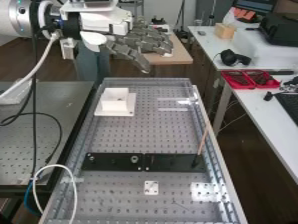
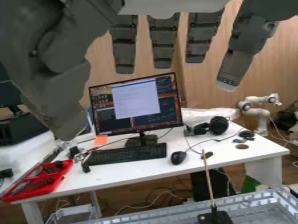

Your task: Grab the larger nut and place it in the white container

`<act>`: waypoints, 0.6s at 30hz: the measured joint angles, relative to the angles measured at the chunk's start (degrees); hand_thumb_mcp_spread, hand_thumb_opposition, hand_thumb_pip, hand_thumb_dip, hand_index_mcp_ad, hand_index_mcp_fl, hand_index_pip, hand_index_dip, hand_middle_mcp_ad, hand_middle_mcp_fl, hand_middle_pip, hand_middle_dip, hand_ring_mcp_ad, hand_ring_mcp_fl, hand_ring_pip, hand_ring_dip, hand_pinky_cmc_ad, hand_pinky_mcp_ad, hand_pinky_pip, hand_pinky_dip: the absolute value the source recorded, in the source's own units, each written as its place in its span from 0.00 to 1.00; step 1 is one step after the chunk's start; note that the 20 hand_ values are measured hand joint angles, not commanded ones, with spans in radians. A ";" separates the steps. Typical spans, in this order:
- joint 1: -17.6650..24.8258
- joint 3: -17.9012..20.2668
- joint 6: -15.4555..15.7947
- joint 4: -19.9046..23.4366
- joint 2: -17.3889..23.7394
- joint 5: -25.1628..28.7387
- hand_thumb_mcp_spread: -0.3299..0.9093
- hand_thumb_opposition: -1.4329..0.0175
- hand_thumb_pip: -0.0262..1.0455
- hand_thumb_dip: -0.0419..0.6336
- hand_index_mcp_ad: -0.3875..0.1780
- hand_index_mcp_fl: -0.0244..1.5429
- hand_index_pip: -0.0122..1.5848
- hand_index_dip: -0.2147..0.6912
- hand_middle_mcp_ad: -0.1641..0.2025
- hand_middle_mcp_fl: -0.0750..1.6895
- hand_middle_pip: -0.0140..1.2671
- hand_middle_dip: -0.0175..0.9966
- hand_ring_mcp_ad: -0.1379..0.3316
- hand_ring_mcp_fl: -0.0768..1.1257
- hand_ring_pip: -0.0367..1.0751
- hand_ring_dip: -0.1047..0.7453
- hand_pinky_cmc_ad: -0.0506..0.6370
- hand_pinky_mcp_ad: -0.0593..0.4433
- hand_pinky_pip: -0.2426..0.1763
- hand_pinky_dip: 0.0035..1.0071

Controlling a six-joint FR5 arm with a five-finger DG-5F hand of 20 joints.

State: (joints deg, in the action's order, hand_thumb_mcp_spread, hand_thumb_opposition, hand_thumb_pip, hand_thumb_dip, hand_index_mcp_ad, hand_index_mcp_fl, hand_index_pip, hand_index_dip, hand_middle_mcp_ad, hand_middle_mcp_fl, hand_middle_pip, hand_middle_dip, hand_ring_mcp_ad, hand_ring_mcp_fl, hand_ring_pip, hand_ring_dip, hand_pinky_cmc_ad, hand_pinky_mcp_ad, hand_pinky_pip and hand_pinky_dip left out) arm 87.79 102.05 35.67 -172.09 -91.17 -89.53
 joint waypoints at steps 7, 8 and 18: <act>0.00 0.00 0.00 0.00 0.00 0.00 0.40 0.42 0.72 0.41 0.48 0.03 0.31 0.16 0.68 0.06 0.12 0.27 0.60 0.06 0.11 0.30 0.60 0.75 0.35 0.75; 0.00 0.00 0.00 0.00 0.00 0.00 0.40 0.42 0.72 0.41 0.48 0.03 0.31 0.16 0.68 0.06 0.12 0.27 0.61 0.06 0.11 0.30 0.60 0.75 0.35 0.75; 0.00 0.00 0.00 0.00 0.00 0.00 0.40 0.42 0.72 0.41 0.48 0.03 0.30 0.16 0.68 0.06 0.12 0.27 0.60 0.06 0.12 0.31 0.60 0.75 0.35 0.75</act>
State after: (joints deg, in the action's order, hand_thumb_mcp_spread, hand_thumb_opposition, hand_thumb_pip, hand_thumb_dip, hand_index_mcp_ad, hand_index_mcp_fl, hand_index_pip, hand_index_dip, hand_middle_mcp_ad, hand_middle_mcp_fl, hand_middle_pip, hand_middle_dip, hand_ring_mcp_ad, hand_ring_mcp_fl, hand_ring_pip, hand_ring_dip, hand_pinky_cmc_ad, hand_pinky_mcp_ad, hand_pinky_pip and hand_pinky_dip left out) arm 87.79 102.05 35.67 -172.09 -91.17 -89.53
